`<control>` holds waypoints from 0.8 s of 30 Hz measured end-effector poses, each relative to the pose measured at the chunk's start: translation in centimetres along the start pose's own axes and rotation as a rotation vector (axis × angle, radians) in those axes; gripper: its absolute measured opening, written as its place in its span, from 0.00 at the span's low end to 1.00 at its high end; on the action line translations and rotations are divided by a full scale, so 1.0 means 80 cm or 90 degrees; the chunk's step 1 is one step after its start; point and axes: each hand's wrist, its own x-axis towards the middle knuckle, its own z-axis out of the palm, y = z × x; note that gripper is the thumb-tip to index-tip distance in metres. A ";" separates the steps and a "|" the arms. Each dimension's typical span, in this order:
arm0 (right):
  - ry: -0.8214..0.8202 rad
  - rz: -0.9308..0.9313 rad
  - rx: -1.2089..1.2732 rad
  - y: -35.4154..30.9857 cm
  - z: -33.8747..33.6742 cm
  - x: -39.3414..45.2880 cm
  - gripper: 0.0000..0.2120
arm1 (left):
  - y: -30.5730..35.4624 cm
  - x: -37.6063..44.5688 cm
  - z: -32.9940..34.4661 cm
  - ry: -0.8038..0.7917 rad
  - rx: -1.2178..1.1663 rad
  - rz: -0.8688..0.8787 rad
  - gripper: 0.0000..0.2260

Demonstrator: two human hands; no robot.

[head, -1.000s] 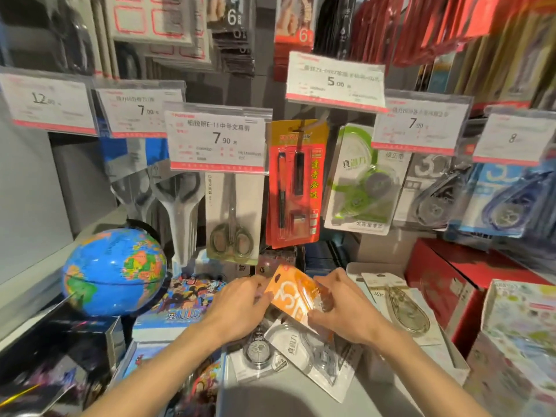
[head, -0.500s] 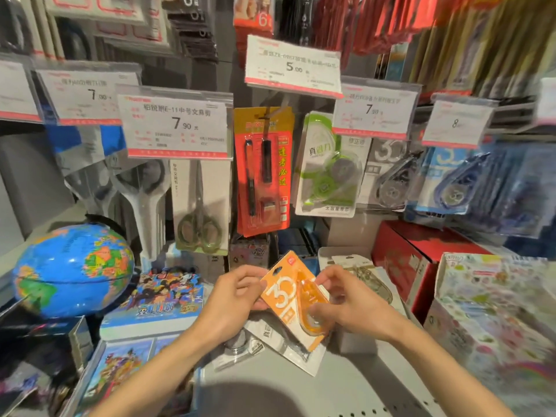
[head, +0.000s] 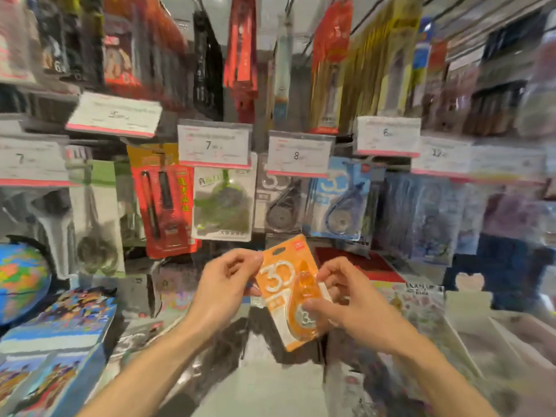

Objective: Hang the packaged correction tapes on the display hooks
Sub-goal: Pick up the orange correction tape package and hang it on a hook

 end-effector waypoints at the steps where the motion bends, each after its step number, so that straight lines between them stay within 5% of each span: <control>1: 0.014 -0.012 0.016 0.002 -0.017 -0.004 0.18 | 0.007 0.002 0.018 -0.001 0.000 0.013 0.07; 9: 0.063 -0.035 0.210 0.022 -0.109 -0.017 0.14 | 0.058 0.015 0.118 -0.059 0.095 0.128 0.07; 24: 0.155 -0.077 0.255 -0.012 -0.164 -0.011 0.14 | 0.163 0.036 0.156 -0.018 0.191 0.268 0.08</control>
